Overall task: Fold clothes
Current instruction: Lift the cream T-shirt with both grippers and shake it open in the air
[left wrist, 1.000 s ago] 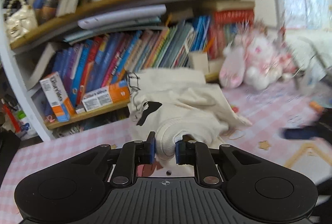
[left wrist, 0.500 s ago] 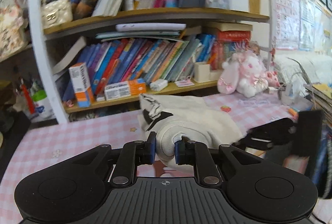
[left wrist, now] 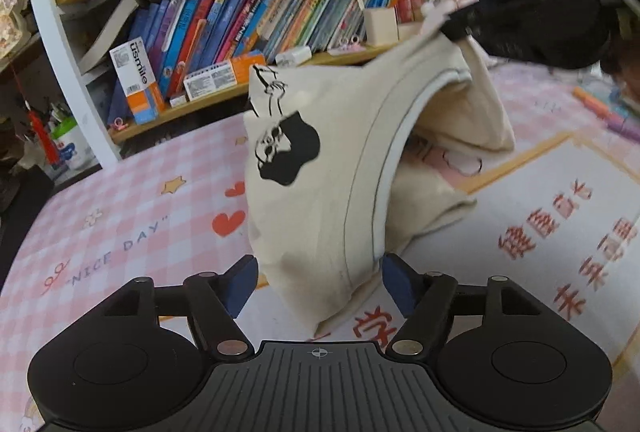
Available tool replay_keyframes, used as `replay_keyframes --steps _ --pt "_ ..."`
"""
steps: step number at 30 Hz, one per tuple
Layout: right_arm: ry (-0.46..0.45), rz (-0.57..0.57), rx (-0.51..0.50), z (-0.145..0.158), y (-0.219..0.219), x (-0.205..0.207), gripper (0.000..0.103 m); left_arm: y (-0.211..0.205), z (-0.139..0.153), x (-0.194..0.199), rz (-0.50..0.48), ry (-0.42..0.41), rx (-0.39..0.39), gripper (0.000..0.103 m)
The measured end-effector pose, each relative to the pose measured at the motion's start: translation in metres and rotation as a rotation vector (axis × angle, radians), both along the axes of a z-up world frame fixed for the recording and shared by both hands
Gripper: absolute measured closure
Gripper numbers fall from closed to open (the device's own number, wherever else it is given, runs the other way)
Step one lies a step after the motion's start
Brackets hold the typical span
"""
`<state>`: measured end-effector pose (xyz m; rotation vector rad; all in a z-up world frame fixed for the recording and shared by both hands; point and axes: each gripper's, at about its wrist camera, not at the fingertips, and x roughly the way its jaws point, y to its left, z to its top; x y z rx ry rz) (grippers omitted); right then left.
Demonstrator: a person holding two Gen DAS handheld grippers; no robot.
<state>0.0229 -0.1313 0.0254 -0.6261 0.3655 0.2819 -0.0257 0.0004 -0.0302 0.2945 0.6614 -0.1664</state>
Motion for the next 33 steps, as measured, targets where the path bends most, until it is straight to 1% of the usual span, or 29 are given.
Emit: replay_keyframes --steps 2,6,8,11,12,13,14,15,16,18,19,20,21,23,26,29,33 --pt "0.006 0.006 -0.005 -0.003 -0.002 0.001 0.100 -0.008 -0.008 0.002 0.006 -0.012 0.066 0.033" --pt "0.012 -0.003 -0.004 -0.008 -0.009 0.005 0.100 -0.016 -0.016 0.008 0.022 -0.005 0.147 0.032" --pt "0.012 -0.028 -0.015 -0.010 -0.012 0.008 0.100 -0.016 -0.016 0.007 0.023 -0.004 0.167 0.032" --pt "0.029 -0.048 0.007 -0.013 -0.019 0.011 0.100 -0.018 -0.015 0.005 0.008 -0.013 0.193 0.033" --pt "0.035 -0.044 0.014 -0.014 -0.020 0.010 0.100 -0.020 -0.016 0.004 -0.001 -0.013 0.204 0.037" --pt "0.042 -0.039 0.019 -0.015 -0.021 0.010 0.100 -0.021 -0.017 0.003 -0.009 -0.009 0.218 0.062" --pt "0.054 -0.032 0.023 -0.017 -0.022 0.009 0.100 -0.022 -0.017 0.003 -0.014 0.000 0.238 0.077" --pt "0.073 -0.014 0.035 -0.020 -0.024 0.008 0.100 -0.023 -0.017 0.003 -0.019 0.009 0.258 0.082" --pt "0.094 0.009 0.044 -0.022 -0.024 0.005 0.099 -0.022 -0.015 0.003 -0.018 0.004 0.266 0.085" --pt "0.131 0.057 0.050 -0.028 -0.025 -0.002 0.086 -0.015 0.000 0.000 0.001 -0.050 0.229 0.085" --pt "0.141 0.083 0.048 -0.031 -0.025 -0.007 0.064 -0.010 0.012 -0.001 0.014 -0.076 0.190 0.085" --pt "0.145 0.109 0.042 -0.034 -0.025 -0.012 0.051 -0.006 0.023 -0.001 0.027 -0.103 0.152 0.085" --pt "0.152 0.138 0.036 -0.037 -0.024 -0.017 0.050 -0.001 0.034 -0.001 0.037 -0.127 0.121 0.085" --pt "0.163 0.189 0.017 -0.043 -0.020 -0.026 0.047 0.003 0.053 0.001 0.044 -0.164 0.089 0.085" --pt "0.149 0.228 -0.032 -0.052 -0.009 -0.035 0.047 0.003 0.073 0.004 0.050 -0.211 0.071 0.085" --pt "0.128 0.211 -0.047 -0.057 0.001 -0.036 0.047 0.003 0.088 0.007 0.056 -0.243 0.053 0.086" --pt "0.148 0.183 -0.082 -0.073 0.014 -0.029 0.047 0.003 0.101 0.006 0.056 -0.272 0.036 0.086"
